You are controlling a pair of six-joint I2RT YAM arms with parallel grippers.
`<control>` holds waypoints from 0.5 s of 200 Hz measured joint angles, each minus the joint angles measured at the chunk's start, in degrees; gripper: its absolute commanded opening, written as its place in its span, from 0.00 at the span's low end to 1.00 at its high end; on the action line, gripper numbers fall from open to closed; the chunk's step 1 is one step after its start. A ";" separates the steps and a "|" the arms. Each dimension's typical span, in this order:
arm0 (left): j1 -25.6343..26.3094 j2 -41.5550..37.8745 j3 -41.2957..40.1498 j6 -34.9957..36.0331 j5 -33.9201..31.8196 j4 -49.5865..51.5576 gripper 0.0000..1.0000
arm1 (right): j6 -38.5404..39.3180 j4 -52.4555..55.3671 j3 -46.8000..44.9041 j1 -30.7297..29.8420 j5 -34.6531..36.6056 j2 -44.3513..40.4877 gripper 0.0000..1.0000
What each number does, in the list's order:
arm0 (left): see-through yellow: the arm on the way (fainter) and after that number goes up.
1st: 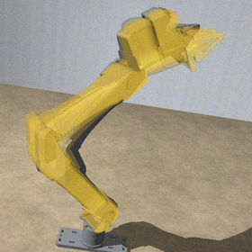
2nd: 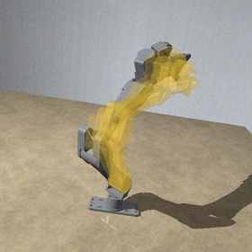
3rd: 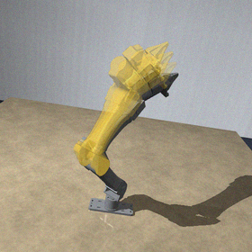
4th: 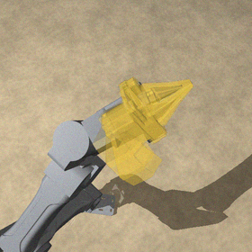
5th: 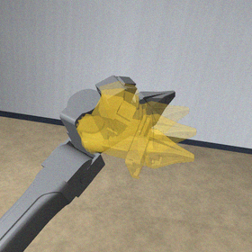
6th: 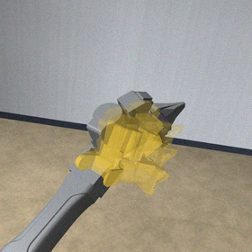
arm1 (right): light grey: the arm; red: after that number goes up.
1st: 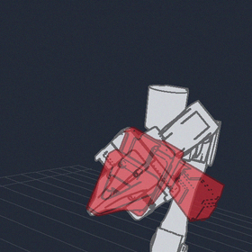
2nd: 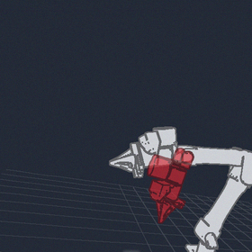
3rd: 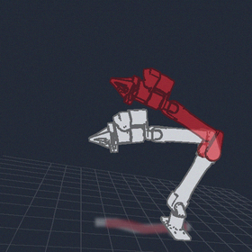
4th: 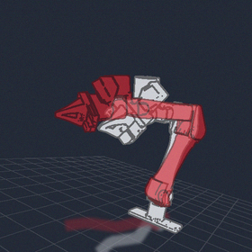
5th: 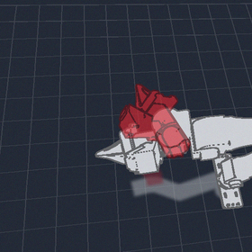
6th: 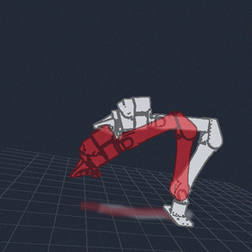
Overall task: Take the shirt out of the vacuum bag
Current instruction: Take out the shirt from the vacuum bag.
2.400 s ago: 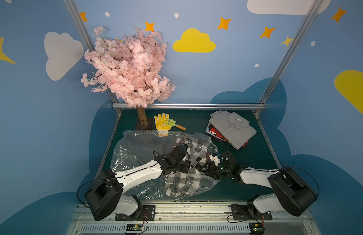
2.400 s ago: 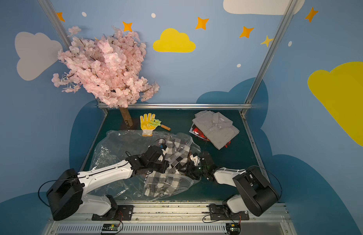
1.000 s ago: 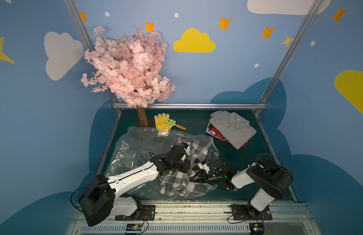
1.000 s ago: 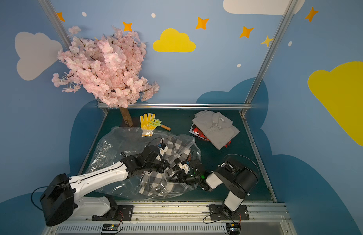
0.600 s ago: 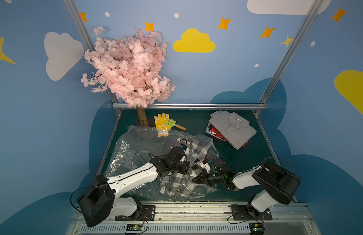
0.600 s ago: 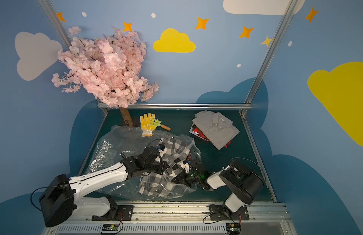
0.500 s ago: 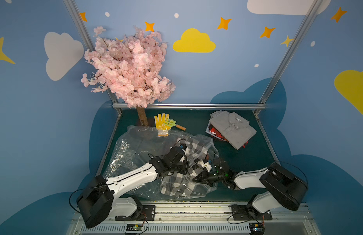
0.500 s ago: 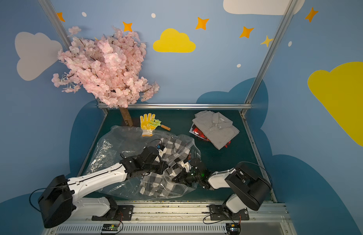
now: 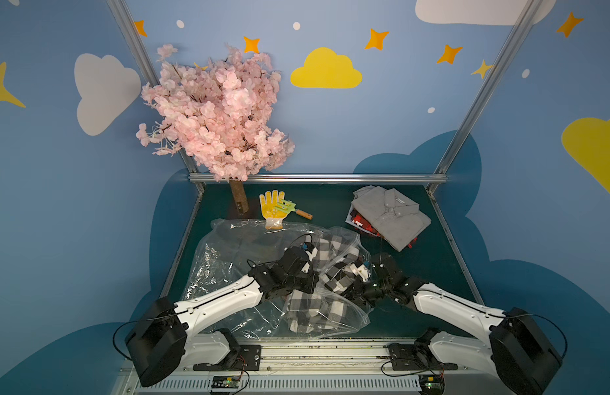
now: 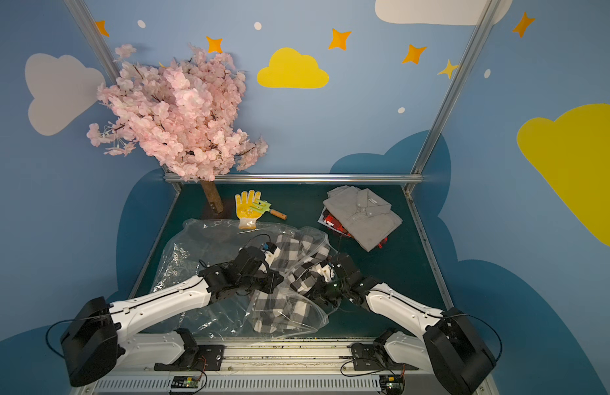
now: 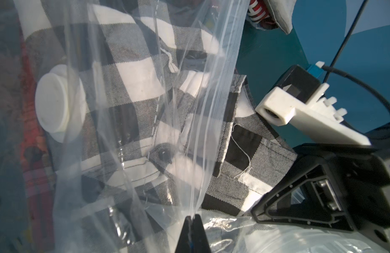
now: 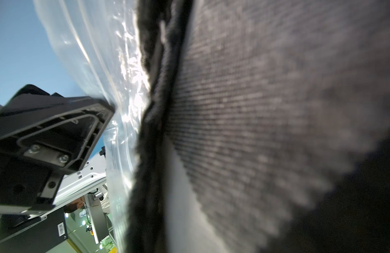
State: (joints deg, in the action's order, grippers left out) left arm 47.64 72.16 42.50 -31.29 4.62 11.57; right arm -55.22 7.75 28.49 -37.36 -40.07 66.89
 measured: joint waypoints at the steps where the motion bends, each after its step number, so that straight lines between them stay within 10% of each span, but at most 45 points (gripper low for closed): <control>1: 0.00 0.00 0.00 0.00 0.02 -0.04 0.03 | 0.17 0.28 0.15 0.17 -0.09 -0.02 0.00; 100: -0.20 -0.63 -1.29 0.42 -0.22 -1.95 0.03 | 8.22 8.02 9.46 7.43 -6.36 11.08 0.06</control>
State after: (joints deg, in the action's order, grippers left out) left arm 47.44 71.53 41.21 -30.87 4.40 9.63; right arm -47.00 15.77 37.95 -29.93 -46.44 77.97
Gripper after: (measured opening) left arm 0.049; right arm 0.063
